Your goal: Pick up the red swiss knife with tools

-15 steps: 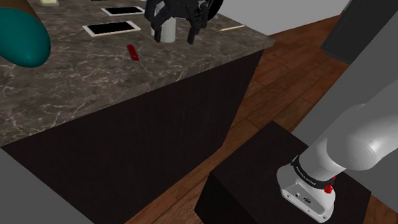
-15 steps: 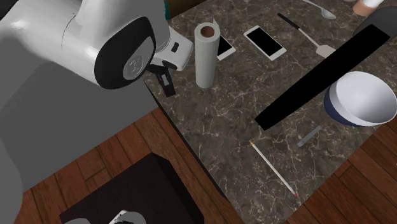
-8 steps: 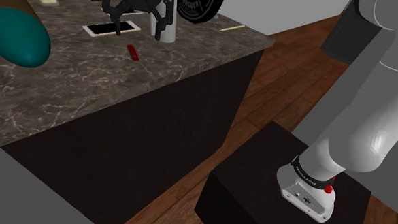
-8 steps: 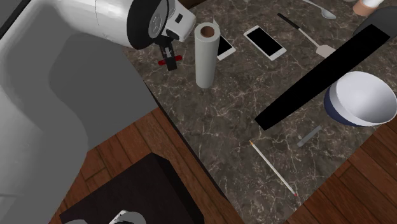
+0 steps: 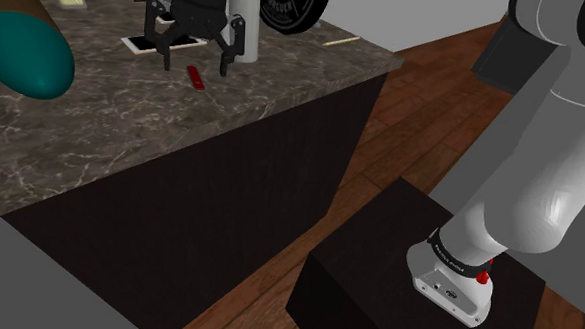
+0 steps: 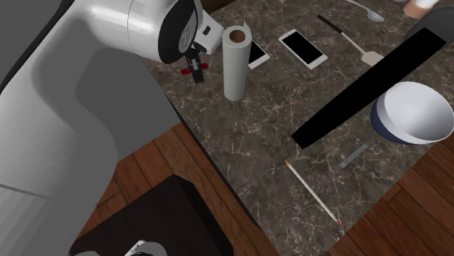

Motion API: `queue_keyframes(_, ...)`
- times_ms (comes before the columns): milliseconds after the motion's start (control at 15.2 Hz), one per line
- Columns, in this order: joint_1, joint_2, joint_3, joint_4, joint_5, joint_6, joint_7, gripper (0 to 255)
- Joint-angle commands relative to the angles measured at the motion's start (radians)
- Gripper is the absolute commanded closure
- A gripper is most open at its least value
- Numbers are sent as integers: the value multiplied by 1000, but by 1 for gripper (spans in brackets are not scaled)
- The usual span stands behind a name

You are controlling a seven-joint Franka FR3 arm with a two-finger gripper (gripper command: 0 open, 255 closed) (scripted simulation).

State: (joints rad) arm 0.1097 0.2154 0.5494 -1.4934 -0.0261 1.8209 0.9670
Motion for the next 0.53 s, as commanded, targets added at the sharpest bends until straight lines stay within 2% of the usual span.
queue_keyframes(0, -1, 1, -1, -16, 0, 17, -1, 0)
queue_keyframes(66, -1, 1, -1, -16, 0, 17, -1, 0)
queue_keyframes(132, -1, 1, -1, -16, 0, 17, -1, 255)
queue_keyframes(462, 0, 5, -1, -13, -3, 18, 0, 255)
